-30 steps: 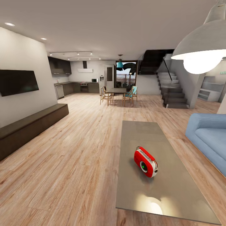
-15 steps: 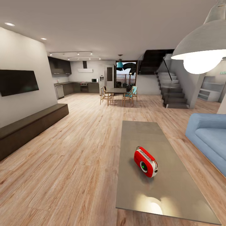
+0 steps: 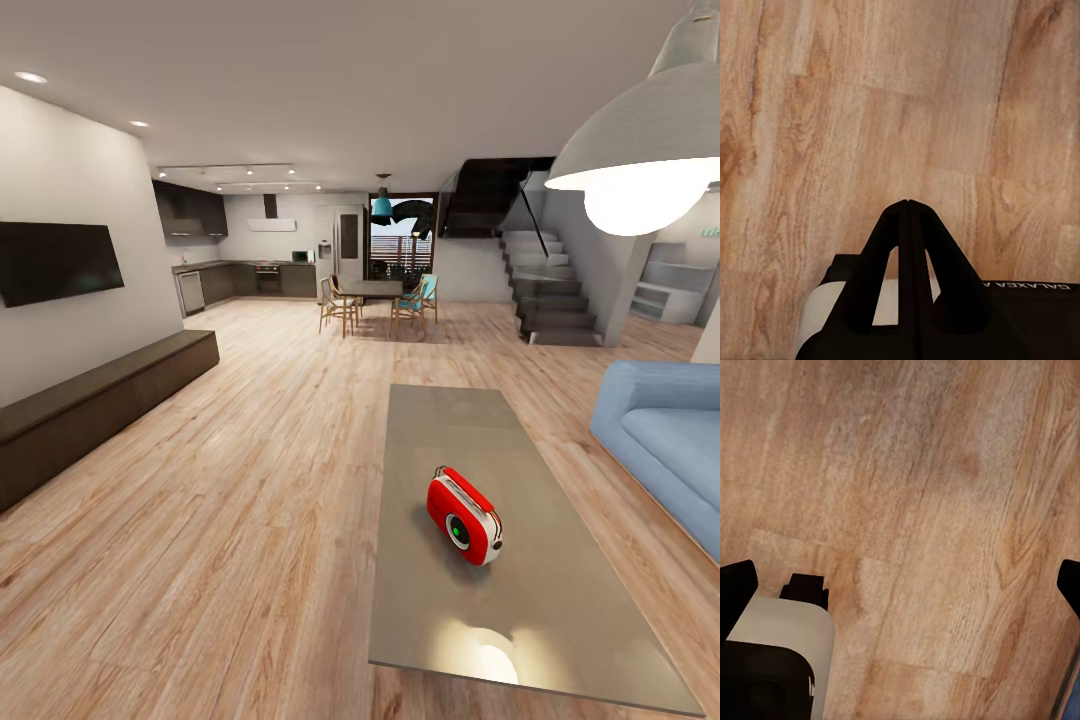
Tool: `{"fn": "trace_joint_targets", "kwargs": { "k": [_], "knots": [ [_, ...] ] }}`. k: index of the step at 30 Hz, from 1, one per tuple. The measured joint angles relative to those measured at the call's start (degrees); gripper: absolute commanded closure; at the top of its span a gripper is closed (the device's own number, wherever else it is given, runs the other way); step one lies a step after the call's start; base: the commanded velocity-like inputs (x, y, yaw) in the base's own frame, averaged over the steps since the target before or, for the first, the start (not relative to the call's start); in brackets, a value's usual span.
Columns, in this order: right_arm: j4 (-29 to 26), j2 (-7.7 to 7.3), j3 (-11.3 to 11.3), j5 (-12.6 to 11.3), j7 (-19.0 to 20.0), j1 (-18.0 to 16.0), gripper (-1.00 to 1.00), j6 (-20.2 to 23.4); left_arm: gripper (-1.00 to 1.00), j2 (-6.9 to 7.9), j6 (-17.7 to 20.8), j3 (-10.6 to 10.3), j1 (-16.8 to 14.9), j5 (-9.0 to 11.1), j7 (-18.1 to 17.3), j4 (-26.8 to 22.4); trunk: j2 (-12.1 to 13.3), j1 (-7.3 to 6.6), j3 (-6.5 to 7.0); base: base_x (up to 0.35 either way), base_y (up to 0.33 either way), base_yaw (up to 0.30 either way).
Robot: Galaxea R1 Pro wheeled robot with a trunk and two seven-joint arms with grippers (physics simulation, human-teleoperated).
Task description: Turn on the radio receiver that's on the table in the living room.
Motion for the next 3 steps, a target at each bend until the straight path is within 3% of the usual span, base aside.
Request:
{"fn": "trace_joint_targets", "kwargs": {
  "k": [3],
  "knots": [
    [0.0,0.00,0.0,0.0,0.0,0.0,-1.00,0.0,1.00,0.00,0.0,0.0,0.0,0.0,0.0,0.0,0.0,0.00,0.00,0.000,0.000,0.000]
  ]
}}
